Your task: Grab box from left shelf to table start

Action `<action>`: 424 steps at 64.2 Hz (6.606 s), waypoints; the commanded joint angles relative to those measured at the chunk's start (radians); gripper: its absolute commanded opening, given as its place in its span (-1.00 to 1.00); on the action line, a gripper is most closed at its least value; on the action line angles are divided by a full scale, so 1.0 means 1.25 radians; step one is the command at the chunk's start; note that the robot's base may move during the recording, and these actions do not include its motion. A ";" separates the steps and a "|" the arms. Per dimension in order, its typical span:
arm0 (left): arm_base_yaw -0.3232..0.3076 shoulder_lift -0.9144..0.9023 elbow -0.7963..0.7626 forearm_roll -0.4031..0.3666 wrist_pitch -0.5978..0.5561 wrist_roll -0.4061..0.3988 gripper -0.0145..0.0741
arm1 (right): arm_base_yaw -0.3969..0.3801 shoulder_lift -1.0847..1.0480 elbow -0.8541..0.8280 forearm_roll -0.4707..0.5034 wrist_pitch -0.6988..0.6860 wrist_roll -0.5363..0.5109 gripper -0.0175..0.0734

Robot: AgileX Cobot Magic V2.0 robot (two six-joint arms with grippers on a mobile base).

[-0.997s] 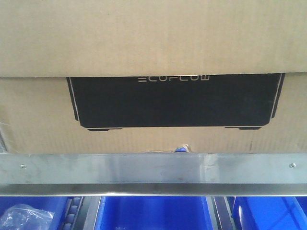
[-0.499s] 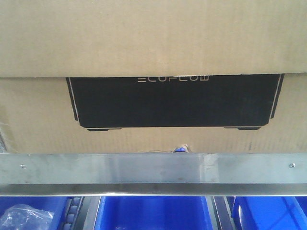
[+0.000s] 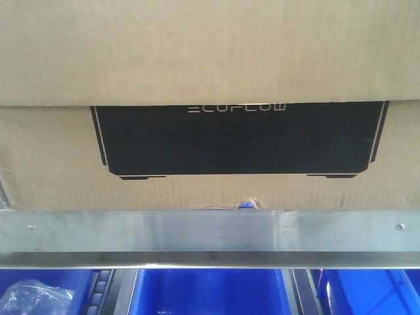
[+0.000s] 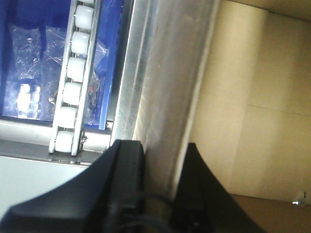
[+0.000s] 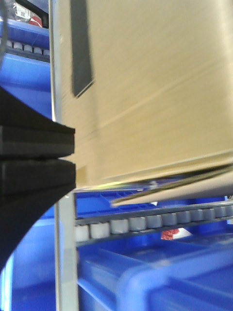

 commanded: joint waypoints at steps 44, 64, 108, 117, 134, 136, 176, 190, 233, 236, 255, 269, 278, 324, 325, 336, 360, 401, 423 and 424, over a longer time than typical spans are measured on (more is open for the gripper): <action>-0.002 -0.047 -0.030 -0.009 -0.022 -0.036 -0.90 | -0.001 0.508 -0.574 -0.056 0.143 -0.033 0.09; -0.002 -0.047 -0.030 -0.009 -0.020 -0.036 -0.90 | -0.001 0.628 -0.672 -0.070 0.202 -0.035 0.48; -0.002 -0.047 -0.030 -0.009 -0.007 -0.036 -0.90 | -0.001 0.740 -0.673 -0.082 0.227 -0.029 0.25; -0.002 -0.047 -0.030 -0.004 -0.007 -0.034 -0.90 | -0.001 0.740 -0.673 -0.043 0.227 -0.030 0.18; -0.002 -0.047 -0.030 -0.004 -0.007 -0.034 -0.90 | 0.004 0.740 -0.673 -0.015 0.228 -0.042 0.18; -0.002 -0.047 -0.030 -0.004 -0.007 -0.034 -0.90 | 0.009 0.740 -0.673 -0.015 0.228 -0.043 0.18; -0.002 -0.047 -0.030 -0.004 -0.007 -0.034 -0.90 | 0.012 0.740 -0.673 -0.016 0.235 -0.043 -0.44; -0.002 -0.047 -0.030 0.001 -0.007 -0.034 -0.90 | 0.012 0.740 -0.673 -0.016 0.236 -0.043 -0.49; -0.002 -0.122 -0.031 0.052 -0.006 -0.034 -0.90 | 0.012 0.649 -0.674 -0.015 0.213 -0.040 -0.49; -0.002 -0.129 -0.031 0.052 -0.006 -0.034 -0.90 | 0.012 0.639 -0.674 -0.015 0.209 -0.037 -0.49; -0.002 -0.194 0.026 0.052 -0.004 -0.021 -0.90 | 0.012 0.579 -0.652 -0.009 0.221 -0.035 -0.49; -0.002 -0.303 0.158 0.041 -0.097 -0.021 -0.90 | 0.012 0.499 -0.549 0.010 0.167 -0.035 -0.49; -0.002 -0.385 0.240 0.041 -0.161 -0.012 -0.90 | 0.012 0.425 -0.500 0.019 0.133 -0.035 -0.49; -0.002 -0.774 0.438 0.049 -0.320 0.007 -0.90 | 0.012 0.124 -0.418 0.019 0.128 -0.037 -0.49; -0.002 -0.776 0.438 0.047 -0.320 0.007 -0.90 | 0.012 0.122 -0.418 0.019 0.129 -0.037 -0.49; -0.002 -0.794 0.438 0.048 -0.312 0.007 -0.90 | 0.012 0.115 -0.418 0.019 0.138 -0.037 -0.49; -0.002 -0.800 0.438 0.060 -0.332 0.009 -0.90 | 0.012 0.115 -0.418 0.012 0.137 -0.037 -0.49; -0.002 -0.800 0.438 0.074 -0.380 0.009 -0.90 | 0.012 0.100 -0.417 0.003 0.106 -0.037 -0.49; -0.002 -0.800 0.438 0.072 -0.380 0.009 -0.90 | 0.012 0.100 -0.417 0.003 0.106 -0.037 -0.49; -0.002 -0.800 0.438 0.072 -0.380 0.009 -0.90 | 0.012 0.100 -0.417 0.003 0.106 -0.037 -0.49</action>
